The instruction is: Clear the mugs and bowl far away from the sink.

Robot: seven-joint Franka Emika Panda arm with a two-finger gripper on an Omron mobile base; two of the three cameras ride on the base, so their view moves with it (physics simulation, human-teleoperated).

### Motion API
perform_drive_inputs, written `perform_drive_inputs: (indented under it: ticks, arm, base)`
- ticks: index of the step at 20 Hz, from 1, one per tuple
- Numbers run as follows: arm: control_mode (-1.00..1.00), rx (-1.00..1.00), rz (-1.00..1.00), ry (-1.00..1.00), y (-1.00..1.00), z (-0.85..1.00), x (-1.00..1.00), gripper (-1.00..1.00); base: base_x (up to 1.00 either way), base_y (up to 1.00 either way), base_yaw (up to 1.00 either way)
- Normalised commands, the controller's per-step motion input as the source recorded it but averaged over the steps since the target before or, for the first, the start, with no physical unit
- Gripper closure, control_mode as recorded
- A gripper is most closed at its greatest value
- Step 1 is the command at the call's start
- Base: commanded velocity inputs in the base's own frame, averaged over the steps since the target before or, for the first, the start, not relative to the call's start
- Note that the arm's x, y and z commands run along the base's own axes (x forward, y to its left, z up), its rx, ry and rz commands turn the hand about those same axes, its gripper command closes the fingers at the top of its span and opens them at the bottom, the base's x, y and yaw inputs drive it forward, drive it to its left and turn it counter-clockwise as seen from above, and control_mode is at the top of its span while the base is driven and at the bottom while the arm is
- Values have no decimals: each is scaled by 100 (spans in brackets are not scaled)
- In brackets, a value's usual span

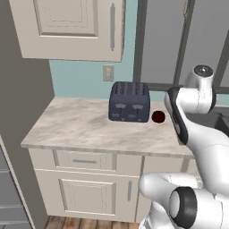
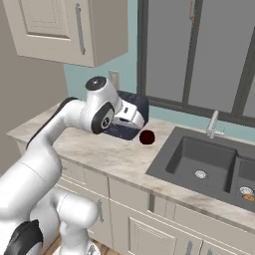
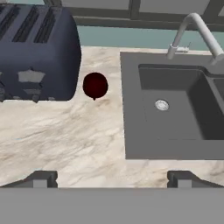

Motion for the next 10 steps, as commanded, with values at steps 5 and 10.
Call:
perform_drive_inputs:
  ticks: [5, 10]
  arm:
    - [-100, -6, 2, 5, 0, -54, 0, -100]
    - [-100, 0, 3, 0, 0, -73, 0, -100]
  base:
    - [0, 0, 0]
    - [0, 0, 0]
